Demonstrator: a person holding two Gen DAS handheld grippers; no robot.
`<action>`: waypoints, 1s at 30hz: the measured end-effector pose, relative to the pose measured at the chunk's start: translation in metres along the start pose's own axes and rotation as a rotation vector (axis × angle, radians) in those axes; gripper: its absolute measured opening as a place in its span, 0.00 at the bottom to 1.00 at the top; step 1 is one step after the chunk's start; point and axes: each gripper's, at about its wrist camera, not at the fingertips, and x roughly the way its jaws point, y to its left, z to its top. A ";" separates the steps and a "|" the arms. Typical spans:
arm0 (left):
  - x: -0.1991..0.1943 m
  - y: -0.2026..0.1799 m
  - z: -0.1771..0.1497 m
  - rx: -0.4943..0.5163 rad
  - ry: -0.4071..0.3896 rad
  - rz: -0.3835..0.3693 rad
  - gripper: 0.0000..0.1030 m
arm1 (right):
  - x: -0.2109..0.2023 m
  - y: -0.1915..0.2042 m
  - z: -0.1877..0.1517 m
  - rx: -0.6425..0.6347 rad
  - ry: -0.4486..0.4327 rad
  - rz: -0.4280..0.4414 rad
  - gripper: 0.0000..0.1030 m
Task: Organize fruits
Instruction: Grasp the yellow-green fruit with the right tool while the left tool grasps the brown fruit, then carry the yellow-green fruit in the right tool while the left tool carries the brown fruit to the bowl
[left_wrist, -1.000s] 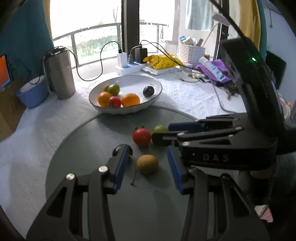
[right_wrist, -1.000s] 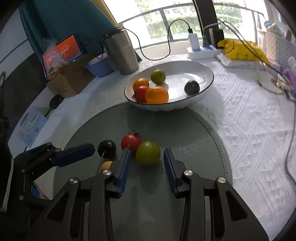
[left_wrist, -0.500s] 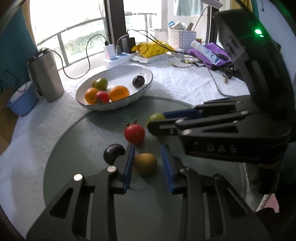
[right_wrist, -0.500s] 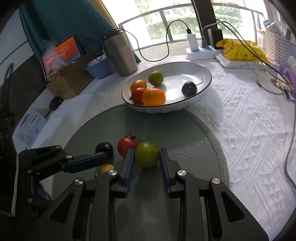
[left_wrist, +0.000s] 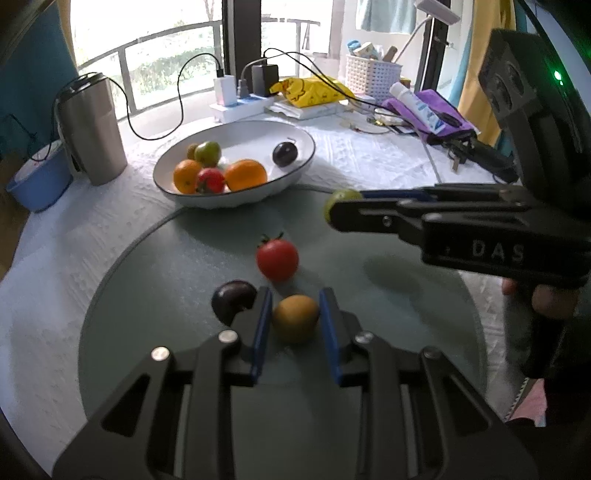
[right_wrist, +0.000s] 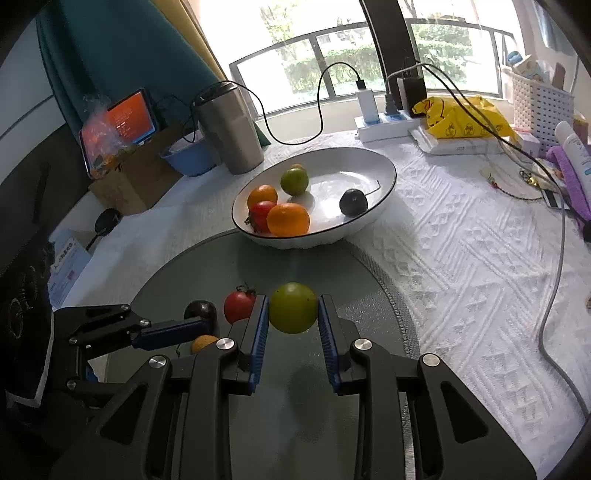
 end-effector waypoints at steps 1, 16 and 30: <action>0.000 0.001 0.001 -0.006 -0.003 -0.011 0.27 | -0.001 0.001 0.001 -0.002 -0.004 -0.001 0.28; -0.023 0.015 0.031 -0.060 -0.122 -0.034 0.27 | -0.017 0.007 0.031 -0.046 -0.072 -0.023 0.28; -0.019 0.039 0.067 -0.093 -0.184 -0.020 0.27 | -0.005 0.001 0.065 -0.068 -0.087 -0.033 0.28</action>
